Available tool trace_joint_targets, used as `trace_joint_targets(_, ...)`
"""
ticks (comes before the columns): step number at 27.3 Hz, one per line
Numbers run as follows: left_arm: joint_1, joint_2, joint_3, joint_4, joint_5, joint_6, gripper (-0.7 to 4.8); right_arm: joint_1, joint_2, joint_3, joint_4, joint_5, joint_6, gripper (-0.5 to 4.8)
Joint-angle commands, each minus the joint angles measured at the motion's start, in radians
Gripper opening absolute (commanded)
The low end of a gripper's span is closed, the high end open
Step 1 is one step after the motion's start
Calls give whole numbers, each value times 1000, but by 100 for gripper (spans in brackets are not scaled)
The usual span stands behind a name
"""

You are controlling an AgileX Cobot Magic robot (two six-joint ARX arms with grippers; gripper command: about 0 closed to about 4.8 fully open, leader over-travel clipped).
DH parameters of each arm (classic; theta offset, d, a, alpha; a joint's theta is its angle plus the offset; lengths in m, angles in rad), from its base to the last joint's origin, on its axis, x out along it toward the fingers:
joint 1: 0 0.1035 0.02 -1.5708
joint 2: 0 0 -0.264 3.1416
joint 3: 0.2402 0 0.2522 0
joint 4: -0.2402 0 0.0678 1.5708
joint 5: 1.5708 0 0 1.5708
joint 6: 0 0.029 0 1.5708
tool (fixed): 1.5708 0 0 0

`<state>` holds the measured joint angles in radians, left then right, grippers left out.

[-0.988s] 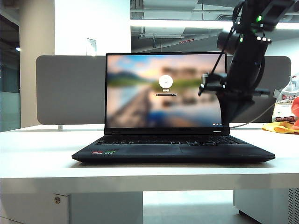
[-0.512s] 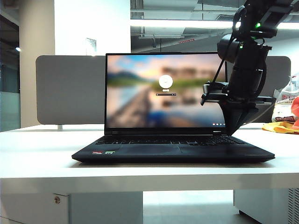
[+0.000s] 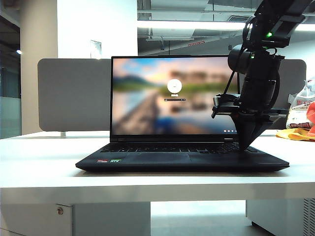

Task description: Open the lid of the laptop and use the keypad to enter the password "123".

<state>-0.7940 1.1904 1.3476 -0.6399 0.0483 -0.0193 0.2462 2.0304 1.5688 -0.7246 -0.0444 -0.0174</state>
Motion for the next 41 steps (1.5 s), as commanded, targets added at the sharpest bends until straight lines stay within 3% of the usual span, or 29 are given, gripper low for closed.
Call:
trace_joint_targets(1, -1, -6, 3, 6, -3, 0, -5, 0, 7, -3, -16, 24, -5, -5)
trace_joint_targets(12, -1, -6, 3, 5, -39, 12, -5, 0, -129, -2, 16, 53, -21, -5)
trace_joint_targets(21, 0, -153, -14, -19, -217, 49, -6, 2, -349, -27, -17, 35, -8, -5)
trace_joint_targets(27, 0, -341, -225, 27, -344, 17, -5, 2, -647, -275, 76, 15, 40, -5)
trace_joint_targets(34, 0, -499, -421, 103, -400, -71, -5, 2, -950, -550, 121, 3, 85, -5)
trace_joint_targets(41, 0, -626, -572, 91, -430, -113, -5, 2, -1286, -791, 116, -3, 154, -5)
